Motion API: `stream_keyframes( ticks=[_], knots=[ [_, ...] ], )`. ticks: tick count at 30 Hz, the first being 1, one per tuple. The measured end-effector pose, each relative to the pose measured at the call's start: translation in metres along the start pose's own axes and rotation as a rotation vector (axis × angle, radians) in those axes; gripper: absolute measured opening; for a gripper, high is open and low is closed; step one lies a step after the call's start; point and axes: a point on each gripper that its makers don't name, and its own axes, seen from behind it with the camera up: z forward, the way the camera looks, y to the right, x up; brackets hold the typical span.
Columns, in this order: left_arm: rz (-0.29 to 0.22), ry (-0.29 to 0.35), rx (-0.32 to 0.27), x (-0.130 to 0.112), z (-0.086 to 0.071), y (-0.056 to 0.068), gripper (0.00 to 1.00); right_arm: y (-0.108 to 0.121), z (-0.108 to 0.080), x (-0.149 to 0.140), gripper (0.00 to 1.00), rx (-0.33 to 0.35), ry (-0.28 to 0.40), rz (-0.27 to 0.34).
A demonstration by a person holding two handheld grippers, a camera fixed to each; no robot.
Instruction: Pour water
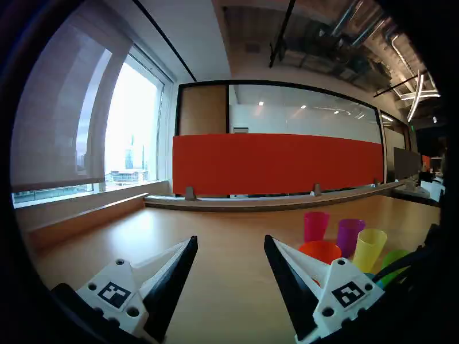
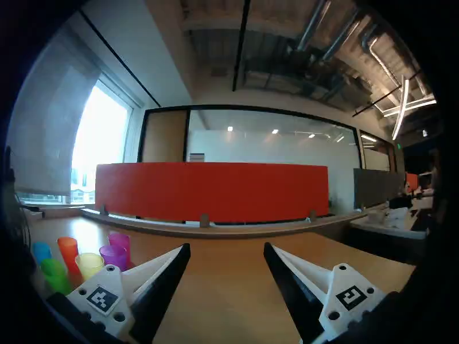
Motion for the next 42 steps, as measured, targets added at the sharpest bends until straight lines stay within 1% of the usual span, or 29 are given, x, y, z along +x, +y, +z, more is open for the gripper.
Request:
stream_keyframes(
  ticks=[6, 12, 18, 27, 42],
  knots=[
    [0.000, 0.000, 0.000, 0.000, 0.000, 0.000, 0.85, -0.001, 0.002, -0.006, 0.99, 0.009, -0.010, 0.001],
    [0.000, 0.000, 0.000, 0.000, 0.000, 0.000, 0.85, 0.001, 0.004, -0.017, 0.99, 0.009, -0.030, -0.015],
    [0.000, 0.000, 0.000, 0.000, 0.000, 0.000, 0.85, 0.005, 0.006, -0.023, 0.99, 0.001, -0.053, 0.011],
    [0.000, 0.000, 0.000, 0.000, 0.000, 0.000, 0.85, 0.001, 0.008, -0.033, 0.99, 0.003, -0.101, 0.008],
    [0.000, 0.000, 0.000, 0.000, -0.001, 0.000, 0.85, 0.000, 0.009, -0.034, 0.99, -0.002, -0.107, 0.010]
  ],
)
